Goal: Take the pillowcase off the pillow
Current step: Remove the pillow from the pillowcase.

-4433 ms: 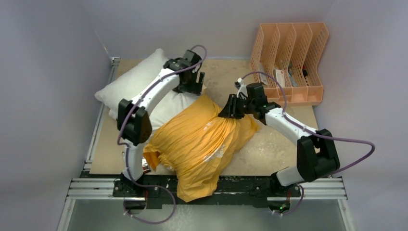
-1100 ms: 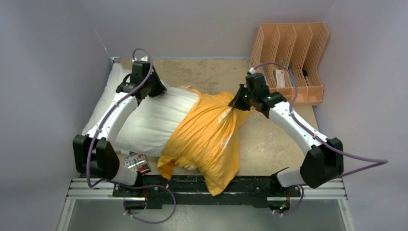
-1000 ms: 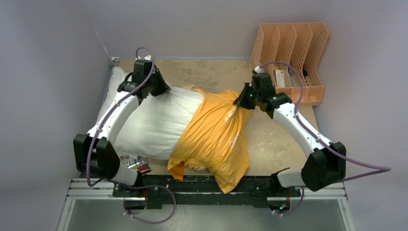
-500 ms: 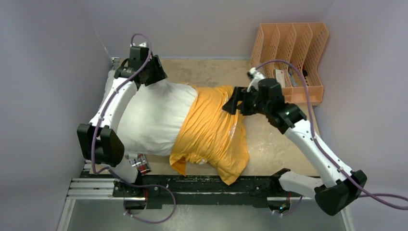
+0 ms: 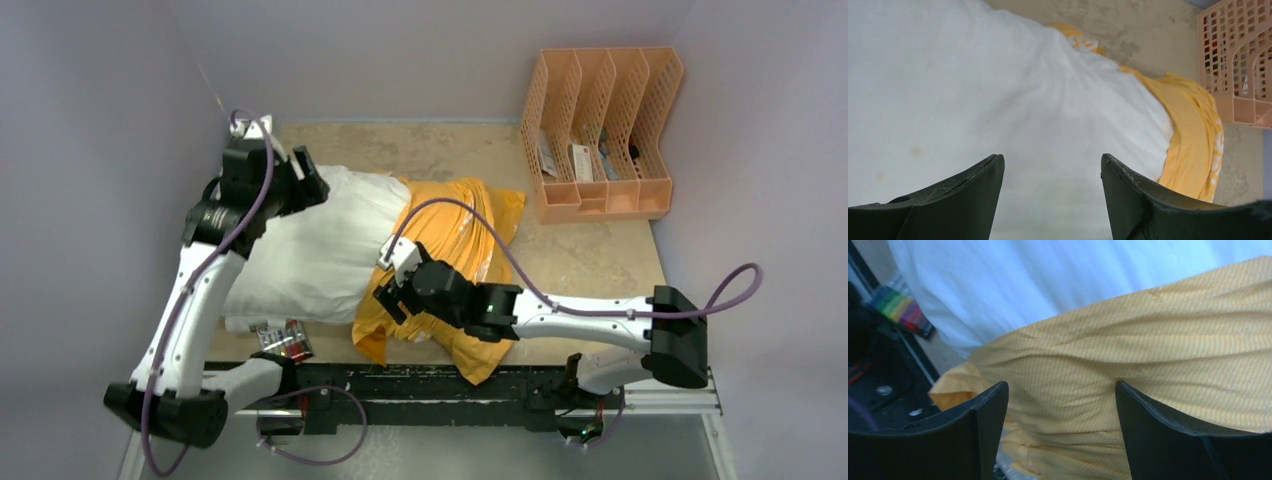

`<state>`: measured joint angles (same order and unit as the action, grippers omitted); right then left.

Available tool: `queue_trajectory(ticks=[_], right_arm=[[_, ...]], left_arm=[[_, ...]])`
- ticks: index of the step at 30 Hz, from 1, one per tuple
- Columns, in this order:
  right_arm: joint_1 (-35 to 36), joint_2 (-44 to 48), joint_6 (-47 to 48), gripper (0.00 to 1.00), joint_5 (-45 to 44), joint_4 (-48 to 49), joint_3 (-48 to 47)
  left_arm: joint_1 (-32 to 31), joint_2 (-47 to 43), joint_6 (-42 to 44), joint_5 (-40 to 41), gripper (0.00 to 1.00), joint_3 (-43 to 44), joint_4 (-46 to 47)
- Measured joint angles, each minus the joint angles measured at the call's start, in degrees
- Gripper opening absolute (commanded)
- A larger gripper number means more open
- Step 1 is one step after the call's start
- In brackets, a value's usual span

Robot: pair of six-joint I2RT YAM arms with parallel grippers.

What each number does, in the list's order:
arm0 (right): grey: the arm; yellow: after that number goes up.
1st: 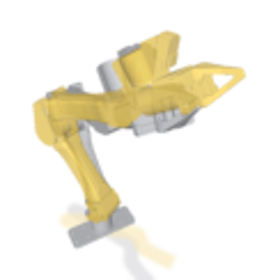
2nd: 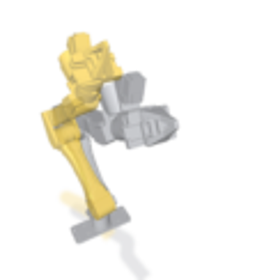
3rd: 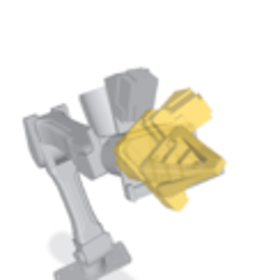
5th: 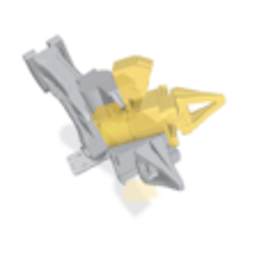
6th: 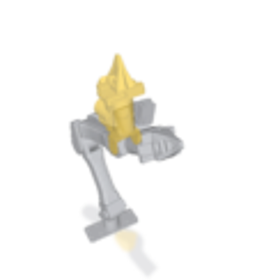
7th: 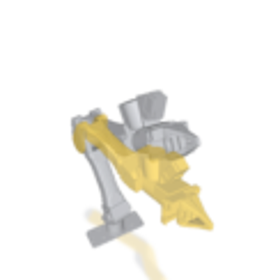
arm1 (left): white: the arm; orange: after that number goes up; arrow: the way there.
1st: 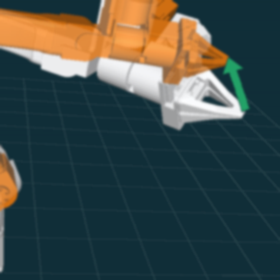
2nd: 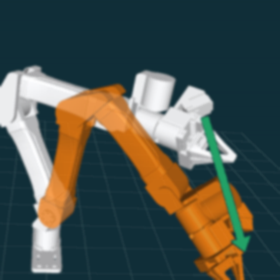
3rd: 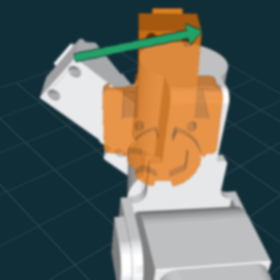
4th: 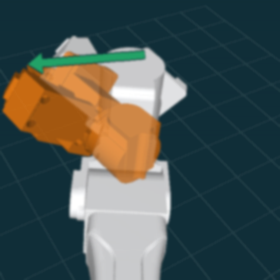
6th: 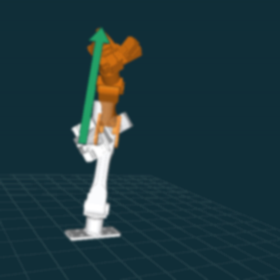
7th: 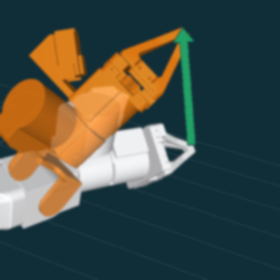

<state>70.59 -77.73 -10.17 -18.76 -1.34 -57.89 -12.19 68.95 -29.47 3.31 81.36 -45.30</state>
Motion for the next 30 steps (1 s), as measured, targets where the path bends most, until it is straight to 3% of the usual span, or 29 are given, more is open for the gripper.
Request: queue_trajectory(ticks=[2, 3, 5, 6, 8, 15, 17, 19, 21, 22, 27, 30], right_arm=[[1.73, -0.57, 5.92, 0.81, -3.63, 8.52, 5.09], [2.23, -0.90, 8.00, 0.74, -5.07, 11.87, 6.95], [2.43, -1.92, 10.99, 0.32, -6.78, 15.98, 8.48], [2.21, -2.89, 12.66, 0.16, -7.30, 16.96, 8.33], [1.51, -5.60, 14.84, 0.03, -7.54, 17.44, 6.80], [-0.68, -9.29, 13.27, 0.00, -7.08, 11.52, 0.50], [-1.81, -7.87, 11.19, 0.00, -4.83, 10.88, 0.50], [-3.17, -6.51, 9.35, 0.00, -2.01, 10.45, 0.50], [-4.15, -5.55, 8.63, 0.00, 0.68, 9.97, 0.50], [-4.46, -5.07, 9.07, 0.00, 1.99, 9.31, 0.50], [-6.56, 0.39, 15.17, 0.00, 4.98, 3.17, 3.21], [-11.74, 4.92, 15.76, 0.00, 9.60, -0.59, 5.86]], left_arm=[[0.00, -6.45, -0.83, -0.11, 0.71, -5.57, -1.33], [0.02, -9.16, -1.29, -0.24, 0.72, -7.80, -2.47], [0.04, -13.11, -1.68, -1.16, 0.72, -11.13, -3.98], [0.04, -14.99, -2.08, -1.97, 0.72, -12.81, -4.59], [0.04, -18.27, -3.10, -3.32, 0.73, -16.04, -5.79], [0.04, -27.08, -7.21, -11.82, 0.74, -28.89, -3.72], [0.04, -28.09, -8.59, -14.58, 0.68, -33.44, -0.02], [0.04, -28.13, -10.71, -16.61, 0.44, -39.08, 4.90], [0.04, -26.38, -13.00, -16.76, 0.11, -42.93, 8.83], [0.02, -24.74, -14.03, -16.24, 0.00, -43.76, 9.90], [-0.68, -18.40, -16.06, -11.52, 0.00, -40.96, 11.80], [-0.96, -16.96, -15.89, -7.37, 0.00, -37.22, 11.74]])
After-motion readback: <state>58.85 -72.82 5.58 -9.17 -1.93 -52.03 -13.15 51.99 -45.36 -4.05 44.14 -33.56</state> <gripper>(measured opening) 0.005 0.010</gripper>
